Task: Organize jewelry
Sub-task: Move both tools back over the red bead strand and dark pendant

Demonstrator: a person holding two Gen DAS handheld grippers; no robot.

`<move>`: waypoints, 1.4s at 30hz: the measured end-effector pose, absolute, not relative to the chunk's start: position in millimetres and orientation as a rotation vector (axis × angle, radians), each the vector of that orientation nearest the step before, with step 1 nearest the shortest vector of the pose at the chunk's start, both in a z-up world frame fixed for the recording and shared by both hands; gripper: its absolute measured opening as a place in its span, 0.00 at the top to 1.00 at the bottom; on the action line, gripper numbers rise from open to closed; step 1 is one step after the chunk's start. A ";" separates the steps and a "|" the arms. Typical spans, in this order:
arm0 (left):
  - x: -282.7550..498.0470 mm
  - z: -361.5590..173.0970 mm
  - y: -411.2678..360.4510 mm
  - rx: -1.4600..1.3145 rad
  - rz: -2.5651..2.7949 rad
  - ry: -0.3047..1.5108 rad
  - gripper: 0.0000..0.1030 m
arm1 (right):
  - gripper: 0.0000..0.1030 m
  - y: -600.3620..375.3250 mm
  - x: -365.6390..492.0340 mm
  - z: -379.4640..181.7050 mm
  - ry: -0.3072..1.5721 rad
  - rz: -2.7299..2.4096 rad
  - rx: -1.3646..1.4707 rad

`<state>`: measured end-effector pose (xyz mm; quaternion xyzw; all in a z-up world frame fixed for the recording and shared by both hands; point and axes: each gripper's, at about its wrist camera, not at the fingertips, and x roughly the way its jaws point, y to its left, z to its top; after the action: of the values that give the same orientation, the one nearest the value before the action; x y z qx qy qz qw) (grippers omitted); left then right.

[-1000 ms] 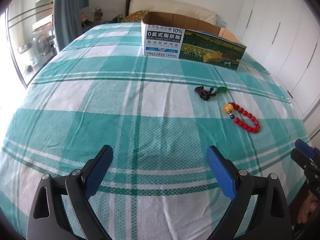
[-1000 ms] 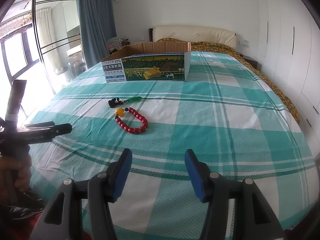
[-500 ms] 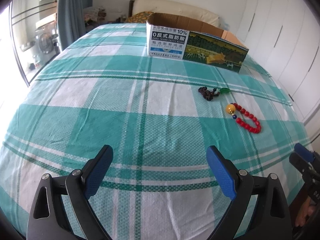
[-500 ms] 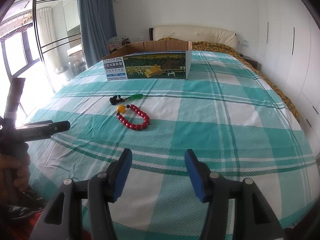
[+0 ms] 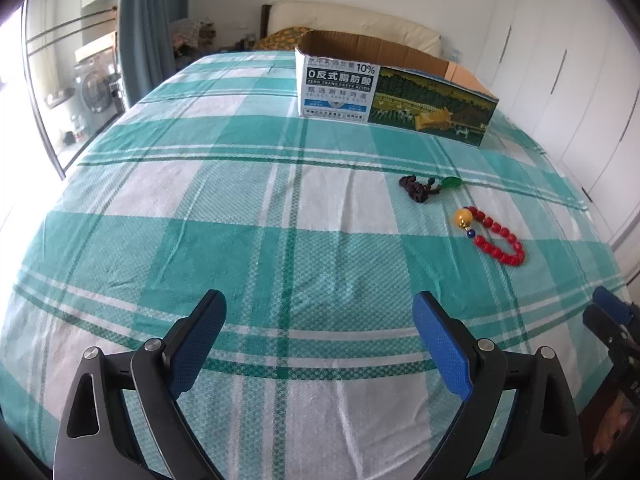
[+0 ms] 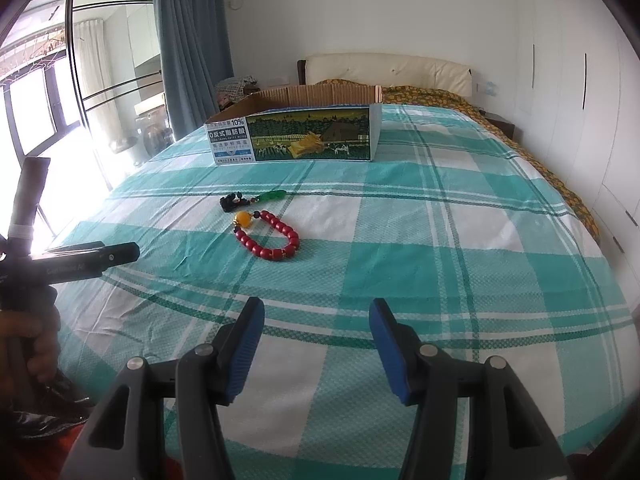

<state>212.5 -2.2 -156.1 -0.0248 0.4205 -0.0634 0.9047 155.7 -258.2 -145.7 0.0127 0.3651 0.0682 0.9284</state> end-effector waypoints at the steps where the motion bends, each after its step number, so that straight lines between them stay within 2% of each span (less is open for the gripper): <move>1: 212.8 -156.5 -2.8 -0.046 -0.131 0.870 0.08 | 0.46 -257.7 156.4 -146.0 0.750 0.140 0.025; 23: 217.5 -160.9 -1.3 -0.024 -0.123 0.892 0.08 | 0.46 -250.9 157.9 -149.7 0.770 0.157 0.014; 29: 238.8 -150.5 -2.4 -0.027 -0.165 0.891 0.08 | 0.46 -249.2 158.1 -151.9 0.779 0.164 0.013; 34: 274.7 -139.8 -29.6 0.088 -0.255 0.882 0.08 | 0.46 -248.5 159.8 -153.2 0.783 0.171 0.018; 39: 308.5 -151.3 -67.6 0.232 -0.347 0.895 0.08 | 0.46 -249.0 160.5 -151.2 0.778 0.170 0.019; 42: 320.2 -160.2 -83.4 0.288 -0.380 0.902 0.15 | 0.46 -253.2 160.5 -149.0 0.775 0.161 0.028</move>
<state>320.2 -83.4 -160.2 0.1378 0.4315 -0.1821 0.8727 160.5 -253.2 -149.0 0.0136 0.3772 0.0785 0.9227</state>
